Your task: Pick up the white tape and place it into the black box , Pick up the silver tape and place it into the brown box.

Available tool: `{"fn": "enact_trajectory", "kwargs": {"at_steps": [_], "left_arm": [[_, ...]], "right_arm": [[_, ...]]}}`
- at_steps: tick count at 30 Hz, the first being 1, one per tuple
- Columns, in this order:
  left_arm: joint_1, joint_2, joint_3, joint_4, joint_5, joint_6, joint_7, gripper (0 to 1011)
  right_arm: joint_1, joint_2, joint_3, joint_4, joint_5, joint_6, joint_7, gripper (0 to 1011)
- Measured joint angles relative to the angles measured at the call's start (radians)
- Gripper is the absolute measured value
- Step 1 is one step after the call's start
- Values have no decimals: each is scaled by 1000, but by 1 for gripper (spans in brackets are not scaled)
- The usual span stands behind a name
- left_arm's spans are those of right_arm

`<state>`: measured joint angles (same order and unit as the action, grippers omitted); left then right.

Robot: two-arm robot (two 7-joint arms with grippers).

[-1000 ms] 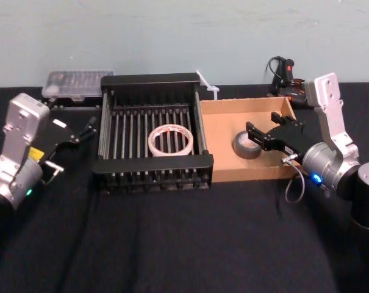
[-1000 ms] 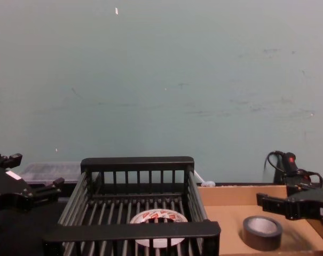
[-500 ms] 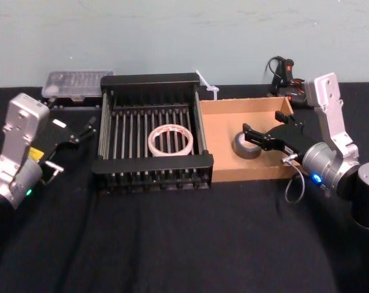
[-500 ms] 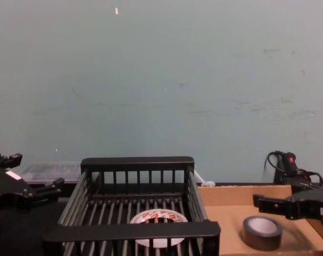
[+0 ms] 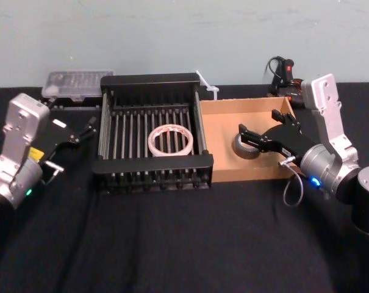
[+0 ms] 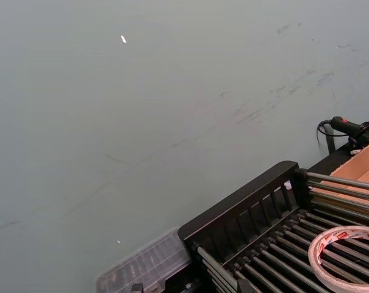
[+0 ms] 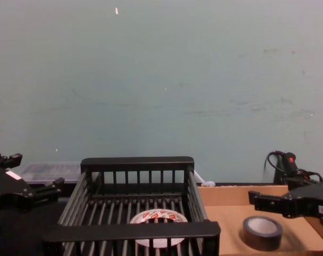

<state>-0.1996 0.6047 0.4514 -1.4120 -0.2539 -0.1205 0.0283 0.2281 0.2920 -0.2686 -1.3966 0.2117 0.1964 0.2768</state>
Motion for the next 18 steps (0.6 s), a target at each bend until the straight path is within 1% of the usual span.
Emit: {"fn": "enact_trajectory", "kwargs": {"at_steps": [8, 18], "left_arm": [[0, 0, 0, 0, 0, 0, 0, 1001], [0, 0, 0, 0, 0, 0, 0, 1001]], "right_arm": [[-53, 6, 9, -84, -17, 1, -23, 1002], [-119, 9, 30, -176, -20, -1, -31, 1002]]}}
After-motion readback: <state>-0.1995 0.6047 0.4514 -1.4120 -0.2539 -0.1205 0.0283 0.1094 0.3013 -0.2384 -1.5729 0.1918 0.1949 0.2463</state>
